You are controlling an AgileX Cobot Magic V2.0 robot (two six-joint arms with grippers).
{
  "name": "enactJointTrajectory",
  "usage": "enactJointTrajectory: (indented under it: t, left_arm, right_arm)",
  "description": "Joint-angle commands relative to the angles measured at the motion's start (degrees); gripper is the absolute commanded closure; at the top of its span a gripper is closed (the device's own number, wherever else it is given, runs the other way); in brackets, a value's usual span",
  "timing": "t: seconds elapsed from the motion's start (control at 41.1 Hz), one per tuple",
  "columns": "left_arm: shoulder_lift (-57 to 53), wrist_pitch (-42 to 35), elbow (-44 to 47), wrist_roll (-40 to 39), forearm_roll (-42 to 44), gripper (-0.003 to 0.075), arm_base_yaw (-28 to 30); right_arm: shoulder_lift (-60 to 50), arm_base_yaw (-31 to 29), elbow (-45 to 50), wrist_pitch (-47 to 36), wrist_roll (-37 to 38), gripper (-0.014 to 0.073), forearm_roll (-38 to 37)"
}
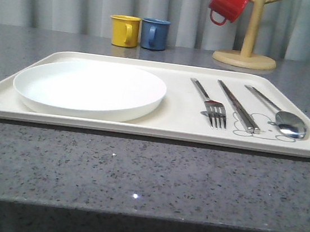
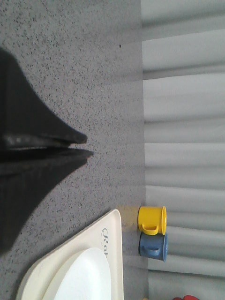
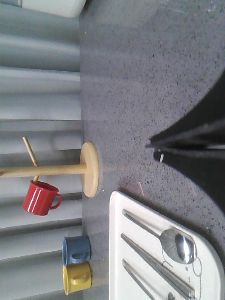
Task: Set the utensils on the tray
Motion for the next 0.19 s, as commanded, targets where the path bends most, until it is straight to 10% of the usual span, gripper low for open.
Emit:
enactJointTrajectory:
  t: [0.0, 0.17]
  left_arm:
    - [-1.42, -4.78, -0.16, -0.50, -0.50, 0.0738, -0.30]
    - [-1.42, -4.78, -0.16, -0.50, -0.50, 0.0738, -0.30]
  right_arm:
    - [-0.97, -0.31, -0.03, -4.98, 0.01, 0.0662, -0.74]
    - [-0.97, -0.31, -0.03, -4.98, 0.01, 0.0662, -0.74]
